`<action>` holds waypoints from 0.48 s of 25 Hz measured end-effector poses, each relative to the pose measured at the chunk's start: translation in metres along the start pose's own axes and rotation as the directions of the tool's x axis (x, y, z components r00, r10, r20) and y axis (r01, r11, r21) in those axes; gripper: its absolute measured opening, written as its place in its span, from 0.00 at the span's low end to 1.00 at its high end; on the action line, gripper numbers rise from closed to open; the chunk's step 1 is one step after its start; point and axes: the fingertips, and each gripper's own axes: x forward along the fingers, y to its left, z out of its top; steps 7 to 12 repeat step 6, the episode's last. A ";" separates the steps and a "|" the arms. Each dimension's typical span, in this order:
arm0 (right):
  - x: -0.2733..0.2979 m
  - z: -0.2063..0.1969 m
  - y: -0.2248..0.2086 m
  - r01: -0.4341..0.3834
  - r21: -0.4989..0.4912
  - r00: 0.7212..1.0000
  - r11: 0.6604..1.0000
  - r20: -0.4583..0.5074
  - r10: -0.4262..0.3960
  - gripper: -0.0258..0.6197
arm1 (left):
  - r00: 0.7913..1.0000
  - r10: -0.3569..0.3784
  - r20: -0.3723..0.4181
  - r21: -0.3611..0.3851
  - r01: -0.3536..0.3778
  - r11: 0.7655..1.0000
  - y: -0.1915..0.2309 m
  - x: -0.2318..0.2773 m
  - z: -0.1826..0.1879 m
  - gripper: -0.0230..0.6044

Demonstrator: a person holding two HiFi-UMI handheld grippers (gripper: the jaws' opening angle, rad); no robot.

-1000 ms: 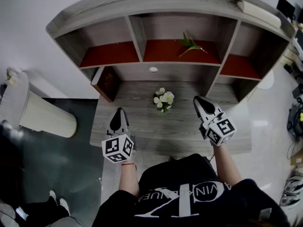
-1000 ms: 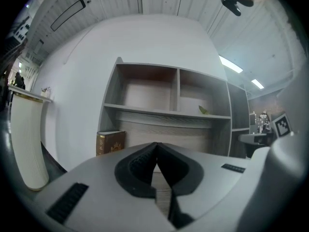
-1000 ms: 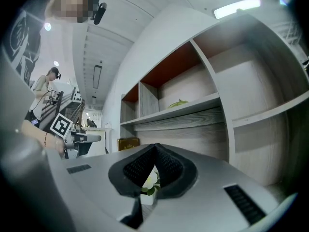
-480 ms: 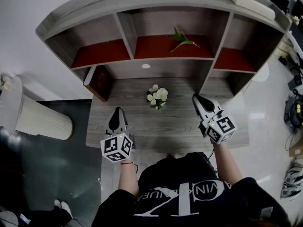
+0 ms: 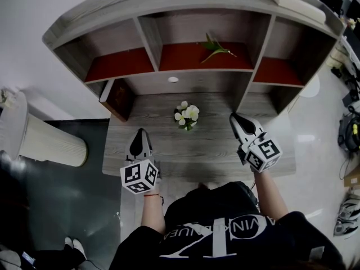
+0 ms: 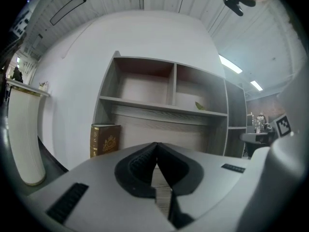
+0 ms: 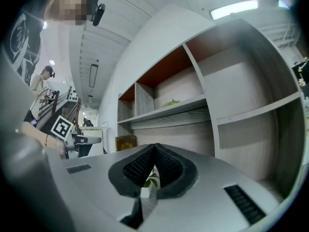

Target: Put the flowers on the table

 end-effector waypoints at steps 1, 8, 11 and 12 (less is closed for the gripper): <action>0.000 -0.002 0.000 -0.001 0.002 1.000 1.000 -0.001 0.001 0.05 | 1.000 0.002 -0.002 -0.002 -0.002 1.000 0.001 0.000 -0.001 0.04; -0.002 -0.011 -0.003 0.007 0.022 1.000 1.000 -0.013 -0.007 0.05 | 1.000 0.008 -0.010 -0.006 -0.008 1.000 0.003 -0.001 -0.006 0.04; -0.002 -0.011 -0.003 0.007 0.022 1.000 1.000 -0.013 -0.007 0.05 | 1.000 0.008 -0.010 -0.006 -0.008 1.000 0.003 -0.001 -0.006 0.04; -0.002 -0.011 -0.003 0.007 0.022 1.000 1.000 -0.013 -0.007 0.05 | 1.000 0.008 -0.010 -0.006 -0.008 1.000 0.003 -0.001 -0.006 0.04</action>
